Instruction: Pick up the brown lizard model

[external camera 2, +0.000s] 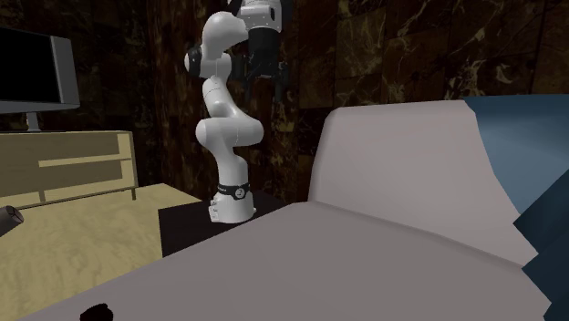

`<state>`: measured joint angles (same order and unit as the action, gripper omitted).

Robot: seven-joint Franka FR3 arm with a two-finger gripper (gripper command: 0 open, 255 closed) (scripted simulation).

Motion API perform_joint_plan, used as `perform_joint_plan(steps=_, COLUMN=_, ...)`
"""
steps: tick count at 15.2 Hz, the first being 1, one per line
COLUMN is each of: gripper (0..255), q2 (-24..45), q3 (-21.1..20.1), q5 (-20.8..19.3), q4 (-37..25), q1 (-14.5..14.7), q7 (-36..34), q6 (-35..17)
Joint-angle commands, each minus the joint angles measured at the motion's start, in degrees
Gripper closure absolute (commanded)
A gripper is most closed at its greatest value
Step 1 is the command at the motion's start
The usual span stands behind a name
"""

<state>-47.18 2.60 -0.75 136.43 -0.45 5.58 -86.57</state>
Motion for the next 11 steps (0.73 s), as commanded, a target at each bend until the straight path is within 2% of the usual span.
perform_joint_plan(steps=1, gripper=0, q2=0.0, q3=0.0, q5=0.0, q4=0.0, q1=0.0, q7=0.0, q6=0.0)
perform_joint_plan(steps=11, gripper=0, q2=14.14, q3=9.5, q5=-5.41, q4=0.31, q1=-1.87, q7=10.92, q6=-14.25)
